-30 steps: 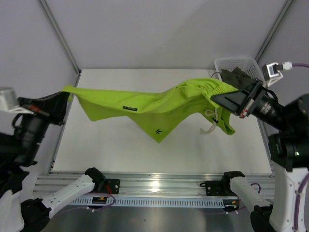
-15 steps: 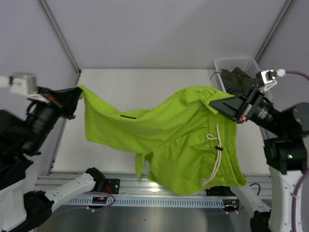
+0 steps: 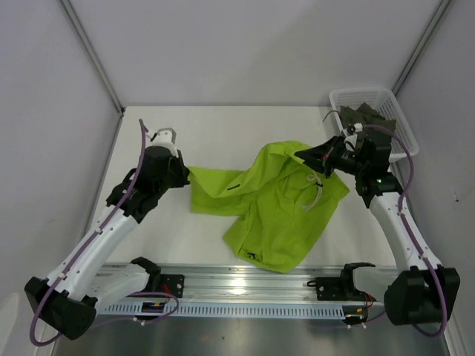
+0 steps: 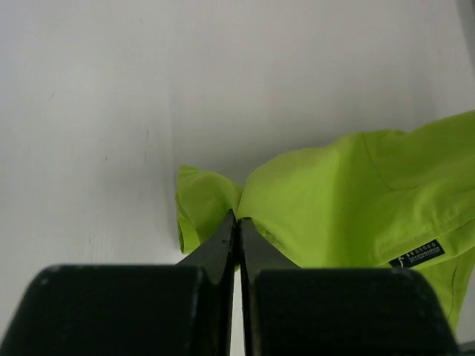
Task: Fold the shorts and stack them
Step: Flatten the shorts out
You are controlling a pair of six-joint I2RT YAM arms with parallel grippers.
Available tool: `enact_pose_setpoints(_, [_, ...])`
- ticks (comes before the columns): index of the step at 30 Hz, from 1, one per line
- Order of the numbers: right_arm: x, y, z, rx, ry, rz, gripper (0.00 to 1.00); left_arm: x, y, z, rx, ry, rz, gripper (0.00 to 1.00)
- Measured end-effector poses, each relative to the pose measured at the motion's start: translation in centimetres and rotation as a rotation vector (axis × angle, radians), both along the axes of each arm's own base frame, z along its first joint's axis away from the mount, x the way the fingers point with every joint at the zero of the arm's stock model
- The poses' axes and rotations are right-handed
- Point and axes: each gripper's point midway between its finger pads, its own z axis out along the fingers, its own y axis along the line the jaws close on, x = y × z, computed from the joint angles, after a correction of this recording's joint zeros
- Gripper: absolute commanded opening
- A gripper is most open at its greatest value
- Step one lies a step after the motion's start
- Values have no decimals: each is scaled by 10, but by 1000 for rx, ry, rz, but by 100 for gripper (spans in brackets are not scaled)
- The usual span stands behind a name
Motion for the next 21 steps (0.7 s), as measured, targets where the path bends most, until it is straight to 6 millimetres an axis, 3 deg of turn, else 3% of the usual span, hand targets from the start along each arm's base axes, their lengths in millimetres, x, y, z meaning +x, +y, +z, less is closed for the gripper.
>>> enact_pose_setpoints(3, [39,0,-12,-9,19,-12,0,27,9,5,-48,-32,66,0])
enact_pose_setpoints(6, [103,2,-21,-17,42,-32,0,61,24,8,-70,-42,138,0])
enact_pose_setpoints(8, [151,6,-19,-14,30,-44,31,86,37,7,-80,-37,184,0])
enact_pose_setpoints(9, [179,9,-21,-5,20,-50,52,99,43,6,-89,-35,205,0])
enact_pose_setpoints(10, [206,12,-17,17,0,-55,87,111,49,2,-95,-30,225,19])
enact_pose_setpoints(11, [234,15,-14,40,-28,-63,99,122,56,-3,-99,-18,244,50])
enact_pose_setpoints(12, [260,18,-14,57,-67,-69,99,132,62,-9,-101,-6,263,81])
enact_pose_setpoints(13, [281,20,-15,73,-101,-74,100,139,67,-18,-106,16,281,99])
enact_pose_setpoints(16, [316,25,-32,74,-120,-97,100,151,81,-44,-100,95,345,99])
enact_pose_setpoints(18, [318,26,-44,31,-115,-102,100,149,85,-56,-83,133,363,99])
enact_pose_setpoints(21, [311,31,-46,-64,-160,-83,100,142,88,-55,-75,124,376,99])
